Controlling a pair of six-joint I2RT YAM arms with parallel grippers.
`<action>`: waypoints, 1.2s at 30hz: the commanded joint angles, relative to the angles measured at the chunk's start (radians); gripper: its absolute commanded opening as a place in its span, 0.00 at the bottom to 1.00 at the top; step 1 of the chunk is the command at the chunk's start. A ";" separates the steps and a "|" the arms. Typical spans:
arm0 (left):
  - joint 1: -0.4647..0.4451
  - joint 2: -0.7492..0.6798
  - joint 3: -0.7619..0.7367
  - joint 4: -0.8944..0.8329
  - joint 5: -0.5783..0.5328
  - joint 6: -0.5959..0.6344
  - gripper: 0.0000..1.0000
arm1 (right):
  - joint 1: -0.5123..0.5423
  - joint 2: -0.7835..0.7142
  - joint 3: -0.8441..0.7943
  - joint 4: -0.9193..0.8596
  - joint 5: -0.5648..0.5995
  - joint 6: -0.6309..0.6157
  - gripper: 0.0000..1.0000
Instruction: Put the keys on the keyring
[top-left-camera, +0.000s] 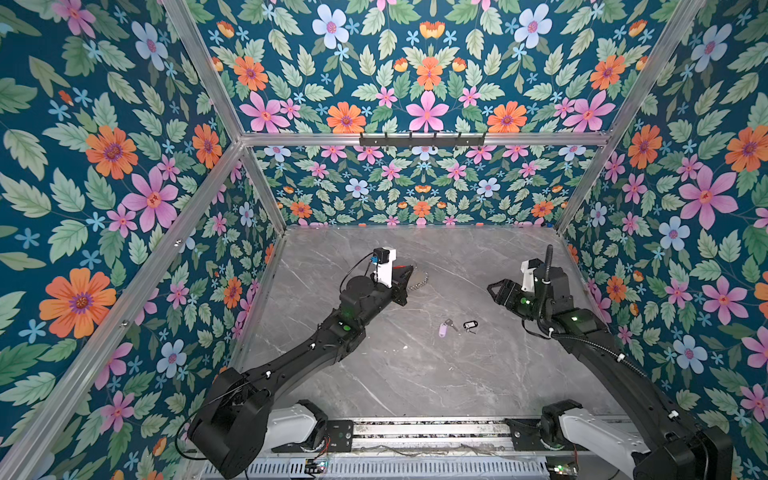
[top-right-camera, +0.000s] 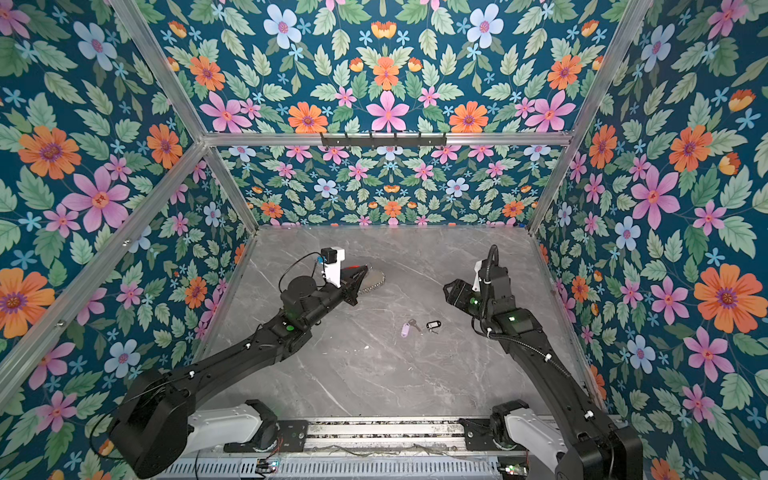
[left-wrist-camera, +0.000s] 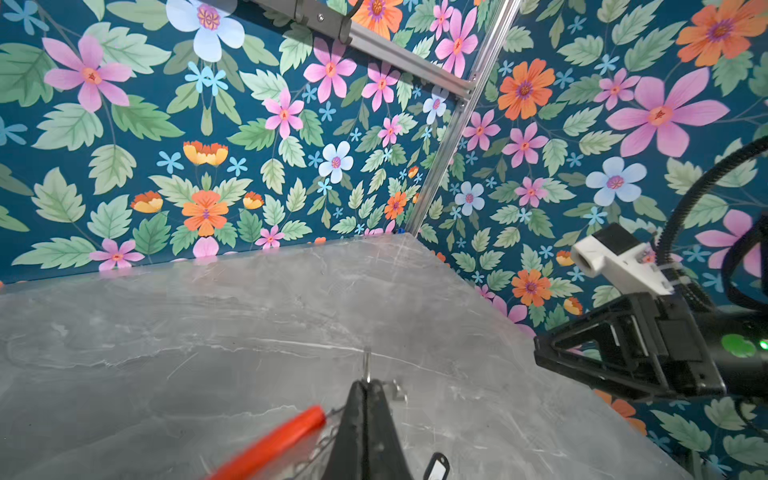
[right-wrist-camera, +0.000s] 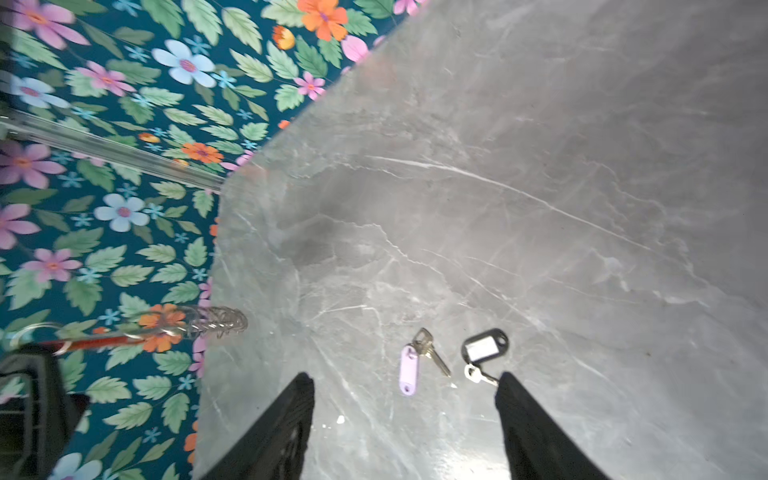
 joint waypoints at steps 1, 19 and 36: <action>0.005 -0.002 -0.011 0.121 0.065 -0.059 0.00 | 0.001 0.018 0.029 0.071 -0.082 0.068 0.63; 0.042 0.101 0.000 0.173 0.342 -0.131 0.00 | 0.219 0.160 0.058 0.404 -0.049 0.101 0.21; 0.134 0.199 -0.021 0.566 0.525 -0.424 0.00 | 0.270 0.174 0.045 0.645 -0.071 0.035 0.20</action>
